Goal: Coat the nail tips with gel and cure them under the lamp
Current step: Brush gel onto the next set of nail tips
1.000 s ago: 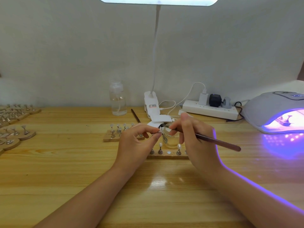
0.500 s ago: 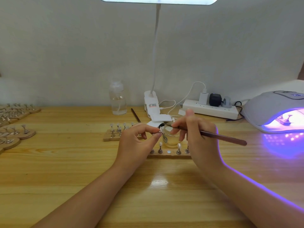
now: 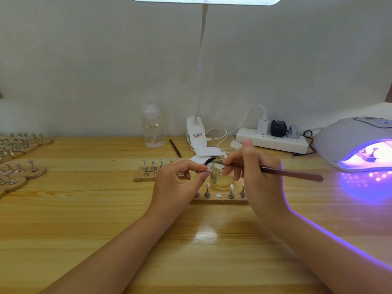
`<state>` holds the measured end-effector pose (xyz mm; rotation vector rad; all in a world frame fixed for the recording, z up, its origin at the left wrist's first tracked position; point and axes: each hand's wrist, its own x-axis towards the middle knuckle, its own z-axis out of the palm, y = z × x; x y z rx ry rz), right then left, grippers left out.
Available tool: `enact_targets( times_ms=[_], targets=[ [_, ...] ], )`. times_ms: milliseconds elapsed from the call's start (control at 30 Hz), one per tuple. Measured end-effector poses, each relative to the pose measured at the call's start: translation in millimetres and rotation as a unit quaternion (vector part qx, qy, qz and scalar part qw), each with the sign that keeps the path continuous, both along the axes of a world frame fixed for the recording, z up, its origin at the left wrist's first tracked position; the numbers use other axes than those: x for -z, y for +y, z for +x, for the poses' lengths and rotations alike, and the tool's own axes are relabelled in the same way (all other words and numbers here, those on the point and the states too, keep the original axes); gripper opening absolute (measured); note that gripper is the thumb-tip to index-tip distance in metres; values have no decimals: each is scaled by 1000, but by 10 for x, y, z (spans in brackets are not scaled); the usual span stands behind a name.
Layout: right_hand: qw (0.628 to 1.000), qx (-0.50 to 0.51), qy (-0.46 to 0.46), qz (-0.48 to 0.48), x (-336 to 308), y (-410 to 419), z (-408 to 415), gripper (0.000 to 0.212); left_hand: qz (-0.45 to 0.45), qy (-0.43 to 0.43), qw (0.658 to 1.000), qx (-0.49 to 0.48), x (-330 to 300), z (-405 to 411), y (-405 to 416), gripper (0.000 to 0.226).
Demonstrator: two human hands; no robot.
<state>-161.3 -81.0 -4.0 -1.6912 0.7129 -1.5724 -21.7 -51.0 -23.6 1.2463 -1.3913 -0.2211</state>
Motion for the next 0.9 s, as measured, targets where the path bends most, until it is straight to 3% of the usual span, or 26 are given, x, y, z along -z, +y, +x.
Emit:
enact_targets(
  times_ms=[900],
  targets=[
    [999, -22, -8, 42, -27, 22, 15, 51, -10, -2, 1000, 0, -5, 5, -4, 28]
  ],
)
